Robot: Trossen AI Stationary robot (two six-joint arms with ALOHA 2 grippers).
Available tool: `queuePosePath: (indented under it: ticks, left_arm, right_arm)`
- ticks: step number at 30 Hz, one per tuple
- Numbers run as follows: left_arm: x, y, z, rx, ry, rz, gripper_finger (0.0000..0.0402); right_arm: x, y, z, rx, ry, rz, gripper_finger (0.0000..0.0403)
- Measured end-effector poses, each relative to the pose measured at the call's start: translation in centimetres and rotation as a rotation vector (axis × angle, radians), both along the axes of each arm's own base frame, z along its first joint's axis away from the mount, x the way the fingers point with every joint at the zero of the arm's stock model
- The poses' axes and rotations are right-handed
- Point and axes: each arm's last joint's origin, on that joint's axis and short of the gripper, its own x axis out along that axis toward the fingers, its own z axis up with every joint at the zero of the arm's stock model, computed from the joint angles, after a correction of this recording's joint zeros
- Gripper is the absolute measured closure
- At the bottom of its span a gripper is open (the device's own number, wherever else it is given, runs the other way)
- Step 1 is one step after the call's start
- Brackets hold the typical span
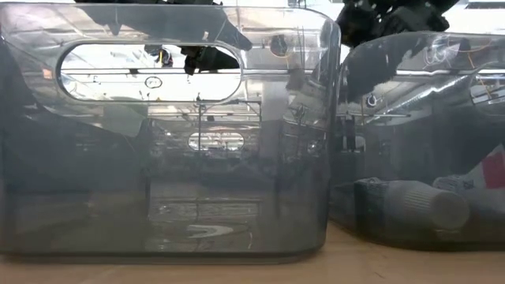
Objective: Pick & Place Travel size toiletries
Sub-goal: Put the white toothpaste into the middle black bin
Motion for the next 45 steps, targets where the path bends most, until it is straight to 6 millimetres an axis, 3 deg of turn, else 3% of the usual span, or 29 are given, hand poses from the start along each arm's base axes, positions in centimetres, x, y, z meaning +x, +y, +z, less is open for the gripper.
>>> queuePosePath:
  ticks: [16, 26, 33, 45]
  left_arm:
    - [0.0, 0.0, 0.0, -0.006, -0.001, 0.003, 0.0108]
    - [0.0, 0.0, 0.0, -0.007, -0.001, 0.003, 0.0107]
    - [0.0, 0.0, 0.0, -0.009, -0.001, 0.003, 0.0107]
    - [0.0, 0.0, 0.0, -0.009, -0.001, 0.003, 0.0107]
  right_arm:
    - [0.0, 5.3, 0.4, 0.043, -0.065, 0.172, 0.0335]
    - [-0.6, 7.7, -0.6, 0.075, -0.169, 0.262, 0.0335]
    - [-1.0, 8.4, -1.4, 0.090, -0.220, 0.290, 0.0337]
    - [-0.8, 8.4, -0.9, 0.129, -0.240, 0.269, 0.0340]
